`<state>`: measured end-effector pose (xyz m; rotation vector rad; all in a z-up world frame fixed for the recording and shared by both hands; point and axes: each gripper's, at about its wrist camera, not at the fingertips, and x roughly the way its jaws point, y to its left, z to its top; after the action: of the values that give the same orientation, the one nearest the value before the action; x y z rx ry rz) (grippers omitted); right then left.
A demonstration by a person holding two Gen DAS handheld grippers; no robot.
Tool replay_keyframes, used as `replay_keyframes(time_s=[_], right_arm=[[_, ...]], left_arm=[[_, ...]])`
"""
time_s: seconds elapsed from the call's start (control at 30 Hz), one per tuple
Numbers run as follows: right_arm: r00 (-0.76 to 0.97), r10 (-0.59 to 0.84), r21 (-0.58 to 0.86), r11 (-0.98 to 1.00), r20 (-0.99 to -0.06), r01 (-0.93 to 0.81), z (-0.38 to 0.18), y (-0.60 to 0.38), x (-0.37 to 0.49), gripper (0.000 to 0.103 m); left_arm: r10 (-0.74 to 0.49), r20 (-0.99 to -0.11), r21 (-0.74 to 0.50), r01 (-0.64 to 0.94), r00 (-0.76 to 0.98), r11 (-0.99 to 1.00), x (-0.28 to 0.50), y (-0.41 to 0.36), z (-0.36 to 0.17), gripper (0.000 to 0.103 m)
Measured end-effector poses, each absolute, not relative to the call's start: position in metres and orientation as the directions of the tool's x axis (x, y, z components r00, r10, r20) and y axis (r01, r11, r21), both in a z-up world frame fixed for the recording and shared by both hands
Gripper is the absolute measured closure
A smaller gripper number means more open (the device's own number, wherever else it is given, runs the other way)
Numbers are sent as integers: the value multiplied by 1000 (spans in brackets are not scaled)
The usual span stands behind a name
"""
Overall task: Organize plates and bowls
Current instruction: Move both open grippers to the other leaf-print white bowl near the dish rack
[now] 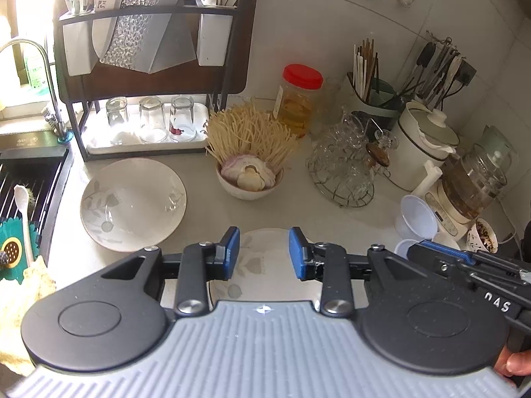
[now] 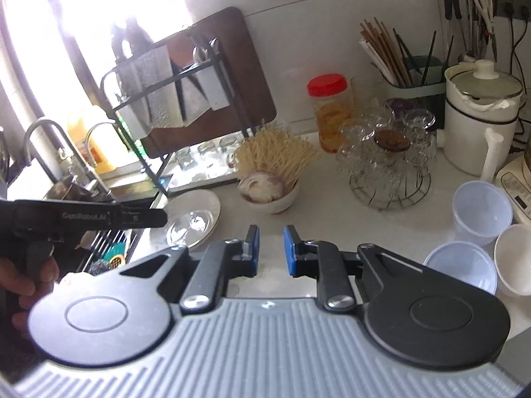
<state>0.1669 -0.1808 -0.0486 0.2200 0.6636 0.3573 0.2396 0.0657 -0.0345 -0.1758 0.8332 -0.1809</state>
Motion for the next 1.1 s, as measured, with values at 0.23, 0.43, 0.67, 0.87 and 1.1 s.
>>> replay_keyframes(time_s=[0.23,0.43,0.67,0.87,1.1], right_arm=[[715,406,285,913,-569,-291,-49,-178,159,83],[691,418,288,908,-589,-304,-54,-175,161,83],[658,459,296,888,-597,-351,-57,-162,167,83],[615,495,313,868,-614,-386,-59,-145,181,83],[593,512,318,856,-621,-406,-57,-122,200,83]], left_arm=[[-220,-743,-233,64,632,970,225,64,-46,62],[-210,-763,-241,32,611,970,219,66,-56,61],[-174,-766,-234,-16,619,972,215,78,-55,61],[-130,-769,-234,-86,626,968,215,99,-53,60],[-107,-760,-250,-135,641,959,221,130,-51,55]])
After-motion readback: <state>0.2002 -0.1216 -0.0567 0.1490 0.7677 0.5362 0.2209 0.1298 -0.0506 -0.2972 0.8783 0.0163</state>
